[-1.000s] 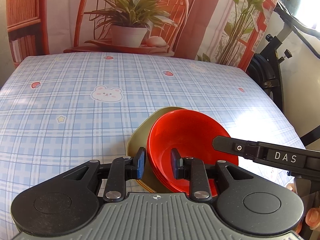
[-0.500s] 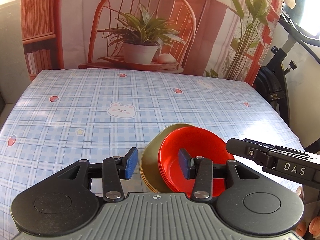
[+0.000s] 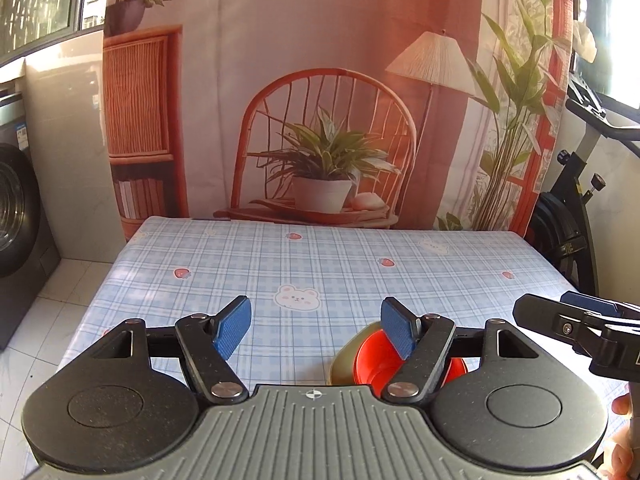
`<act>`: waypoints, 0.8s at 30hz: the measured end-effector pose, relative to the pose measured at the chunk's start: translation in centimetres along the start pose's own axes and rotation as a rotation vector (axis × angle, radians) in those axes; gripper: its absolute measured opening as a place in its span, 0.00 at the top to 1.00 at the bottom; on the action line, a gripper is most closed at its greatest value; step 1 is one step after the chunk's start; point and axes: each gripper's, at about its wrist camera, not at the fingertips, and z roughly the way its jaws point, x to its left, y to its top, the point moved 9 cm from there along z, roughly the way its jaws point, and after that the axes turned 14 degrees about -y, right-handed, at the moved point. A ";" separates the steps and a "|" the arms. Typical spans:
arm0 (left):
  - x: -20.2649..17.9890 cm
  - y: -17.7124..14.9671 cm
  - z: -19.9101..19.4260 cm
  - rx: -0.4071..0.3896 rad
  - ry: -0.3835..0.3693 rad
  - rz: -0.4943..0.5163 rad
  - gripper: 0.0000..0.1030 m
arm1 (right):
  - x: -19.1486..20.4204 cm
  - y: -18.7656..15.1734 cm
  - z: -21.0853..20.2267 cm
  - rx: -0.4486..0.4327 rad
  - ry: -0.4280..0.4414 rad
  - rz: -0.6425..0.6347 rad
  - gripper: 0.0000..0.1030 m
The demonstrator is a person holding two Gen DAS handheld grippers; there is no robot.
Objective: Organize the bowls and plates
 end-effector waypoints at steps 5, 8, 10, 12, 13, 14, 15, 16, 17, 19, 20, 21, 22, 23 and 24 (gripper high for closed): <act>-0.9 2.2 -4.4 -0.079 -0.002 -0.005 0.19 | 0.0 2.0 -3.7 -0.048 -0.003 -0.009 0.00; -1.9 3.4 -6.8 -0.115 0.011 0.026 0.18 | -0.3 3.2 -6.2 -0.088 -0.027 -0.007 0.00; -2.5 4.2 -8.2 -0.143 0.029 0.054 0.16 | -0.4 3.8 -7.7 -0.109 -0.034 -0.003 0.00; -3.3 4.8 -9.5 -0.157 0.040 0.081 0.14 | -0.5 4.4 -9.1 -0.123 -0.026 -0.001 0.00; -3.6 5.2 -10.2 -0.162 0.046 0.086 0.14 | -0.6 4.7 -9.7 -0.128 -0.026 0.000 0.00; -3.7 5.4 -10.6 -0.170 0.048 0.086 0.14 | -0.6 5.0 -10.2 -0.133 -0.031 -0.003 0.00; -3.9 5.7 -11.2 -0.183 0.047 0.085 0.14 | -0.6 5.3 -10.7 -0.139 -0.037 -0.008 0.00; -3.9 6.0 -11.7 -0.199 0.046 0.082 0.14 | -0.7 5.6 -11.1 -0.144 -0.046 -0.015 0.00; -4.0 6.2 -12.0 -0.210 0.046 0.079 0.14 | -0.8 5.8 -11.5 -0.150 -0.058 -0.022 0.00; -4.2 6.7 -12.7 -0.229 0.040 0.075 0.14 | -0.9 6.4 -12.4 -0.170 -0.083 -0.032 0.00; -4.4 6.8 -12.9 -0.234 0.036 0.075 0.14 | -0.9 6.7 -12.7 -0.177 -0.088 -0.032 0.00; -4.5 6.9 -12.9 -0.239 0.034 0.077 0.14 | -0.9 6.9 -13.0 -0.185 -0.093 -0.033 0.00; -4.6 7.0 -13.0 -0.241 0.037 0.079 0.14 | -1.0 7.1 -13.3 -0.191 -0.092 -0.033 0.00; -4.7 7.0 -13.0 -0.245 0.040 0.084 0.14 | -1.0 7.2 -13.5 -0.196 -0.091 -0.033 0.00; -4.8 7.0 -13.1 -0.249 0.042 0.087 0.14 | -1.0 7.3 -13.6 -0.200 -0.092 -0.034 0.00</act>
